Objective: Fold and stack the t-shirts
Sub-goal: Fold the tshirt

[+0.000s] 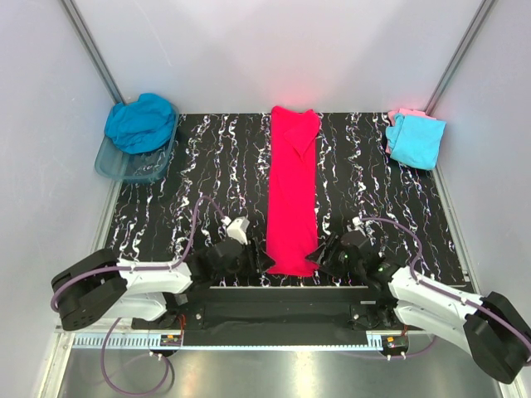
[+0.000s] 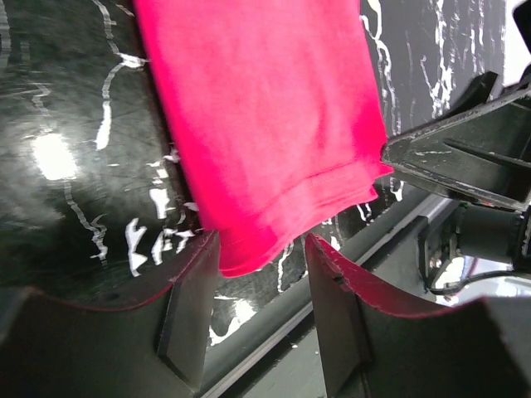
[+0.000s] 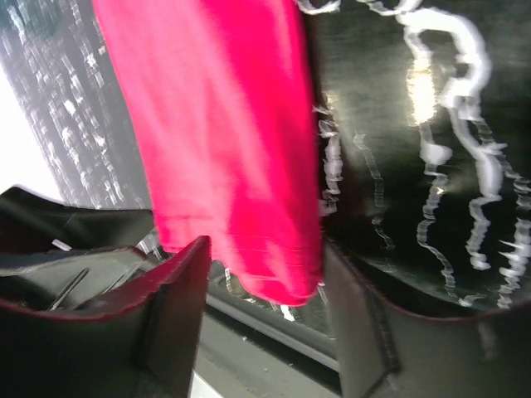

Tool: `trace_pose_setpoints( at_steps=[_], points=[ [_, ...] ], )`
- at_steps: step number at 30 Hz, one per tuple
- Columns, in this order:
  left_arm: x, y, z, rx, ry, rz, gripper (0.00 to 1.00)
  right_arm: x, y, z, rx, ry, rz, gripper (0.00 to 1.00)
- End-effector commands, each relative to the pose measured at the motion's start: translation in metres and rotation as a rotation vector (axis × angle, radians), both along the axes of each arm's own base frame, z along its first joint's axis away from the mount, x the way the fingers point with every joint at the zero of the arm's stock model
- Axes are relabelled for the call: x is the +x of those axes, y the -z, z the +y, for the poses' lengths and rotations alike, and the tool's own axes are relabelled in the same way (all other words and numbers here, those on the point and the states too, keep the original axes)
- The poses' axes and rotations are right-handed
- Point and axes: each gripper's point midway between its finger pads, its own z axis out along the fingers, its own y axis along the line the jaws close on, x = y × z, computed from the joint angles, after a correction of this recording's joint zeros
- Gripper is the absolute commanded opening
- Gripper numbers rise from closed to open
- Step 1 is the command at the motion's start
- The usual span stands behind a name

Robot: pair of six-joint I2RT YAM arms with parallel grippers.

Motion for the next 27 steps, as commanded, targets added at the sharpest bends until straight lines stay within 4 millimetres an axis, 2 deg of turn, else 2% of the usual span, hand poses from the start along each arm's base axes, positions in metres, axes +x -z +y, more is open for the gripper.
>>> trace_pose_setpoints(
  at_steps=[1, 13, 18, 23, 24, 27],
  points=[
    [0.005, 0.002, 0.009, 0.029, -0.027, -0.038, 0.51, -0.012, 0.027, -0.024, -0.117, 0.047, 0.068, 0.58],
    [0.004, 0.010, 0.011, 0.045, -0.032, -0.031, 0.51, -0.016, 0.035, -0.022, -0.124, 0.024, 0.090, 0.59],
    [0.005, 0.018, 0.003, 0.031, -0.025, -0.014, 0.51, -0.020, 0.047, -0.022, -0.126, 0.022, 0.120, 0.59],
    [0.003, 0.025, -0.004, 0.018, -0.011, 0.013, 0.51, -0.017, 0.049, -0.018, -0.113, 0.020, 0.112, 0.58],
    [0.003, 0.025, -0.004, 0.017, -0.011, 0.012, 0.50, -0.016, 0.049, -0.018, -0.113, 0.021, 0.111, 0.57],
    [0.004, 0.020, -0.001, 0.017, -0.018, 0.001, 0.48, -0.016, 0.047, -0.018, -0.107, 0.024, 0.106, 0.42]
  ],
)
